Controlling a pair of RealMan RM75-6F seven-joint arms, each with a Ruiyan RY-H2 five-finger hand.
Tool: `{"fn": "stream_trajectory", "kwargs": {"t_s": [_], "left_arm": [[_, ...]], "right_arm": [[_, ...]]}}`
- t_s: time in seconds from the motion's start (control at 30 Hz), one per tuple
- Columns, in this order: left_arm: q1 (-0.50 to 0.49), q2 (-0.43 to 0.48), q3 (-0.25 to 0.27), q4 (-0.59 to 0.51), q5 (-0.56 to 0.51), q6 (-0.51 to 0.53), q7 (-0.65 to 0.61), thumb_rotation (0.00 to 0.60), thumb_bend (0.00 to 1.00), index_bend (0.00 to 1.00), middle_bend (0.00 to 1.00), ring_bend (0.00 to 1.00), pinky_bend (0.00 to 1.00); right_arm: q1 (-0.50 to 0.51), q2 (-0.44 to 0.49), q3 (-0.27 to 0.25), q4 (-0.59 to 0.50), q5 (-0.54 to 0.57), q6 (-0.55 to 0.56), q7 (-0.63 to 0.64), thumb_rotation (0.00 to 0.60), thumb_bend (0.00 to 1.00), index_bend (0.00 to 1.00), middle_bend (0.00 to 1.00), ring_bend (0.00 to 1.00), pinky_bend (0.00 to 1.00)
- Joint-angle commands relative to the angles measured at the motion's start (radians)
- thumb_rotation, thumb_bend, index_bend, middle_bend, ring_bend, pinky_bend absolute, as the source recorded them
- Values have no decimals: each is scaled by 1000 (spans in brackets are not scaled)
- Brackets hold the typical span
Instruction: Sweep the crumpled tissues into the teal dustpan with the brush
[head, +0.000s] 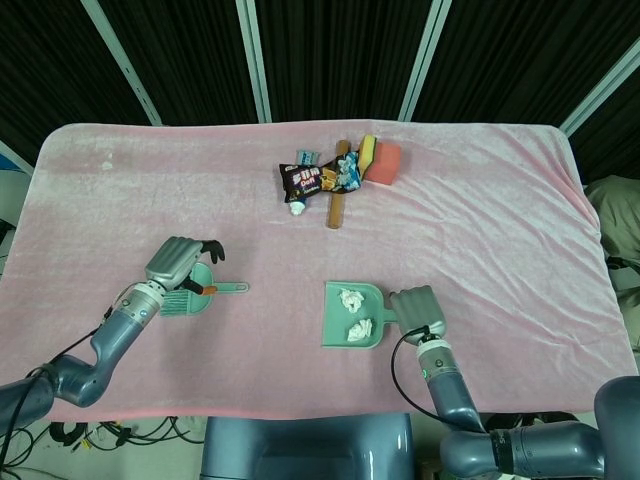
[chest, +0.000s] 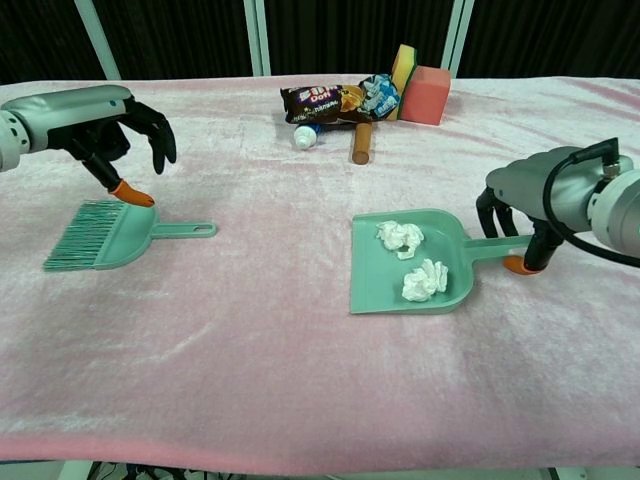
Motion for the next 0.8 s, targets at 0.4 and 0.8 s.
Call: {"fn": "stream_trajectory", "kwargs": {"t_s": [0.4,0.8], "left_arm": [[79,111,-6,-167,-35,73,79,600,63,400,449,857,992],[213,209,19,-327,11,287,171,600,63,322,420,824,959]], "right_arm": [[-12,14,-7,-27,15,22,-18,600,229,71,161,675,829],[-105,170,-98,-159,-195,123,69,600,191,0,159,660,825]]}}
